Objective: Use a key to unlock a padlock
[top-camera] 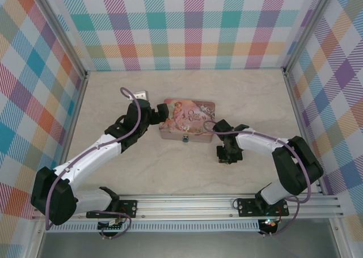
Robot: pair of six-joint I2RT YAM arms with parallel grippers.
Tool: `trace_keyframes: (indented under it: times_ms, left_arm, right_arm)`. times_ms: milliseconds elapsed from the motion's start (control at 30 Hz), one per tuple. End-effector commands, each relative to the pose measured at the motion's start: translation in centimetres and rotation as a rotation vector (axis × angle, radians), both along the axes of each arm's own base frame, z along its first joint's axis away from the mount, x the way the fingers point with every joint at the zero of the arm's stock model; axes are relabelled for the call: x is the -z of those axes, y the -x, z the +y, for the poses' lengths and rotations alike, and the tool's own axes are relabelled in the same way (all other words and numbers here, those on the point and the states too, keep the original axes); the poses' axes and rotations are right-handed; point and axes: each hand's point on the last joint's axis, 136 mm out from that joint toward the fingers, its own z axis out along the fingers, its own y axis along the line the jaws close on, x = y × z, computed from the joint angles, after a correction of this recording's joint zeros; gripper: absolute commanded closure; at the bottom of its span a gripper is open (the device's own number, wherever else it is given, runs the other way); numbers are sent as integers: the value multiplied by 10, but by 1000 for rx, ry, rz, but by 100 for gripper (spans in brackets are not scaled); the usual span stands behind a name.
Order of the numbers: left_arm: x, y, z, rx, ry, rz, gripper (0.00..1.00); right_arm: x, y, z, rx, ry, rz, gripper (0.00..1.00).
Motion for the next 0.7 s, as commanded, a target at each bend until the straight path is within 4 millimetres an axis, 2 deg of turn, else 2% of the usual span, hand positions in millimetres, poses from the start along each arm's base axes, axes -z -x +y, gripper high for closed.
trace_keyframes:
  times_ms: [0,400,667]
  left_arm:
    - [-9,-3,2,-5,-14,-14,0]
    - [-14,-5,2,-4,-19,-20,0]
    - [-21,-3,1,5,-10,-27,0]
  right_arm:
    - [8,12,-2,-10,12,52,76]
    - [2,11,0,-21,-1,39,98]
    - [-14,0,9,-27,-59,-34,100]
